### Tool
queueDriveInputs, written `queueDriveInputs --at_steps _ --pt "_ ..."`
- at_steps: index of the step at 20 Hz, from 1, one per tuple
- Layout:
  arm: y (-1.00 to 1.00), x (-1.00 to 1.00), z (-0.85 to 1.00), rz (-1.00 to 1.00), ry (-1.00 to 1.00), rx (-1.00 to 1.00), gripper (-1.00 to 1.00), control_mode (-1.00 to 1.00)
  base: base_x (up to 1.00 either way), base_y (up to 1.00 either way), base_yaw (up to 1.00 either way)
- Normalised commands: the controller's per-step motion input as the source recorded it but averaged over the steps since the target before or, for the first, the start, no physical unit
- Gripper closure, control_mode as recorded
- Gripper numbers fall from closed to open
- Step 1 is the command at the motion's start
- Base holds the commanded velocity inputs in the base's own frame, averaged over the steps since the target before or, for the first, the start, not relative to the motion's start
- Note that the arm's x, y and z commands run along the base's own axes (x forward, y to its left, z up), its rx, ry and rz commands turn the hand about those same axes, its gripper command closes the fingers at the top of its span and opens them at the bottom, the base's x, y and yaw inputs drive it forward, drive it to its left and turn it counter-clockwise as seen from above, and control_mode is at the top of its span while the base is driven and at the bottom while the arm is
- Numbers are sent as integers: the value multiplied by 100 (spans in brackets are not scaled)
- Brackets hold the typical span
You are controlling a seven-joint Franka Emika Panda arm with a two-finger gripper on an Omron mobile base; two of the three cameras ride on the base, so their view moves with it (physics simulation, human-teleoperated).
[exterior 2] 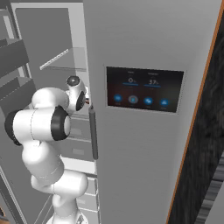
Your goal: Take the peach, mango, and chicken drumstick from the freezer and place them in the bowl on the counter.
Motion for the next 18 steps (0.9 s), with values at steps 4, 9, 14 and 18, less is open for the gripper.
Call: queueDriveInputs --at_steps 4,9,14,18 --pt "0 -8 0 0 -20 0 -100 -100 0 0 0" --pt "0 2 3 0 -16 0 -100 -100 0 0 0" --pt "-3 35 0 0 -2 0 -100 -100 0 0 0" --pt "-6 32 0 -1 14 0 -100 -100 0 0 0"
